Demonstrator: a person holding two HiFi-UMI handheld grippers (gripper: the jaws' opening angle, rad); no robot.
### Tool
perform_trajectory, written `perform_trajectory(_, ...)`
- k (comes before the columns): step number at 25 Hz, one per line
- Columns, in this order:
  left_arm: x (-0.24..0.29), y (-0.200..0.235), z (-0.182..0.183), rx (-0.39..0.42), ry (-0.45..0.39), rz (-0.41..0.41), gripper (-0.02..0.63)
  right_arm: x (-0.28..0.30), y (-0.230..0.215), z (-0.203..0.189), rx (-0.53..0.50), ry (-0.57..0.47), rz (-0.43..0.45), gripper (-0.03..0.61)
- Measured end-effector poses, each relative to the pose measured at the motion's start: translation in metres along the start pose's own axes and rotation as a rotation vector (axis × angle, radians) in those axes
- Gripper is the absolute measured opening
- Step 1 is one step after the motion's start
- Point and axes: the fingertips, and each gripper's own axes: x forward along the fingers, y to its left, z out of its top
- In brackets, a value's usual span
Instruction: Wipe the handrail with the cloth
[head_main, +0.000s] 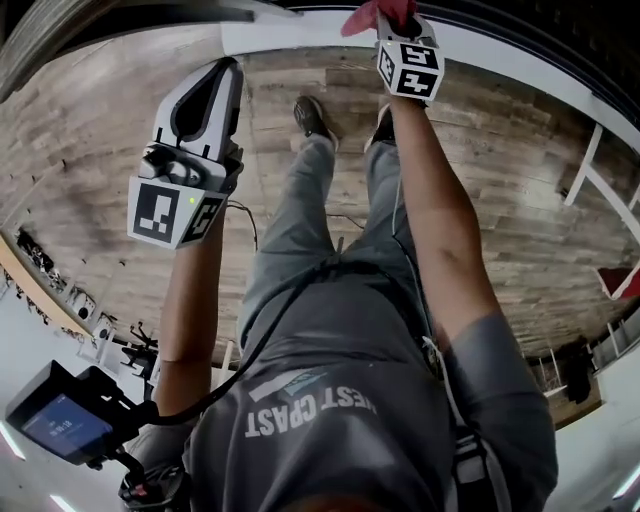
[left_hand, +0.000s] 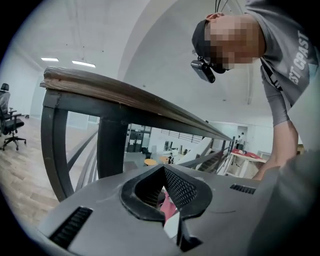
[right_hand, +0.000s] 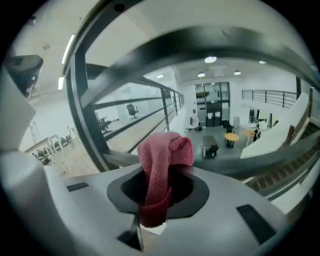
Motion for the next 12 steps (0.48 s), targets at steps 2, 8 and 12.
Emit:
perform_trajectory(2,0.0,0.002,0.004,0.0,-0.008,0.008,0.005,-0.006,-0.002,0.034,-0.051,-0.087,-0.043,0.069)
perform_trajectory(8,-0.004,-0.001,0.013,-0.04,-0.045,0.025,0.005,-0.005,-0.088,0.028,0.056,-0.011,-0.177,0.069)
perform_trajectory(12,-0.016,-0.002,0.004,-0.039,-0.007,0.043,0.005,0.035,0.051,0.036,0.025,-0.008,0.061,0.069)
